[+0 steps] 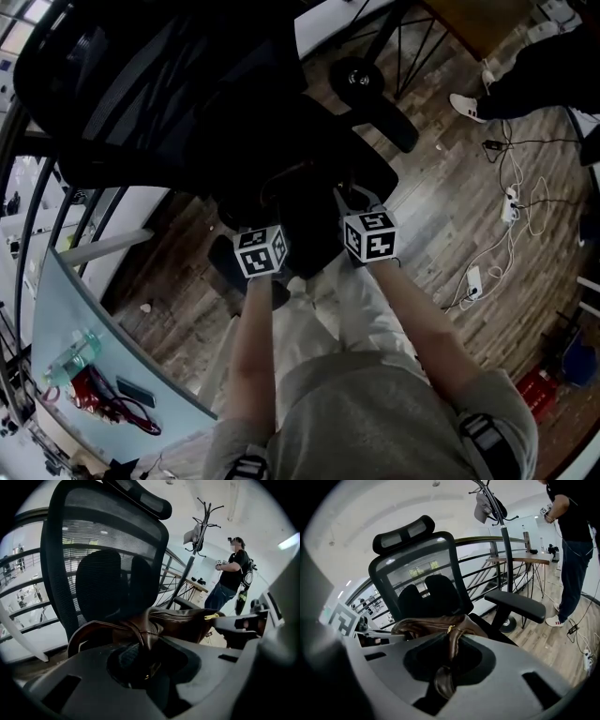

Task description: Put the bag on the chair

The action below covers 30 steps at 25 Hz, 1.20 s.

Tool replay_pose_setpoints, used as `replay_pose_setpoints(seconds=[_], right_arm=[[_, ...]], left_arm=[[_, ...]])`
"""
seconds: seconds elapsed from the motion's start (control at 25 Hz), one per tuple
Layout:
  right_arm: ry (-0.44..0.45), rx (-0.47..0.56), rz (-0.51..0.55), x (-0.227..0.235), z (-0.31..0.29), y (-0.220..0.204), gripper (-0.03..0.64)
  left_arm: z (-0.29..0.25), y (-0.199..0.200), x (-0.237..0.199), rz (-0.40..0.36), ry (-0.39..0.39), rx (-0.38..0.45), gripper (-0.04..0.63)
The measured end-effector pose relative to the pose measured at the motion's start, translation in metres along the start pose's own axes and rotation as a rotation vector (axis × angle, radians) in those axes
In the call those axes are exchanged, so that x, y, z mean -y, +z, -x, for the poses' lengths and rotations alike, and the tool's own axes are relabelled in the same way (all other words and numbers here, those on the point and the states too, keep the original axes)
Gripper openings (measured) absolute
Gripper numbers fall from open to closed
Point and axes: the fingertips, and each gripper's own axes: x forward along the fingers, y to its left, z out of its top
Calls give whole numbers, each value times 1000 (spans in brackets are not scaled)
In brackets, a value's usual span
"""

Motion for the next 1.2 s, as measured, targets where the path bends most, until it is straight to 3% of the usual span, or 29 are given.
replay_pose_setpoints(seconds=[0.48, 0.76, 0.88, 0.96, 1.04, 1.08, 1.2], right_arm=[[-36, -71, -53, 19, -23, -34, 41], [-52, -84, -51, 20, -27, -33, 55], [-54, -102, -57, 19, -28, -35, 92], [-49, -101, -72, 18, -27, -35, 176], [-56, -83, -84, 20, -24, -31, 239], [-66, -72, -85, 22, -22, -28, 256], [-95, -59, -81, 28, -17, -22, 272]], left_arm=[[-29, -36, -11, 8, 21, -96, 57], [-30, -33, -13, 32, 31, -96, 64], [-29, -32, -14, 43, 42, -85, 80], [-26, -30, -14, 77, 36, -67, 109], [-23, -24, -13, 124, 17, -38, 232], [-21, -20, -12, 134, 9, -22, 269], [-16, -9, -7, 105, -4, 13, 292]])
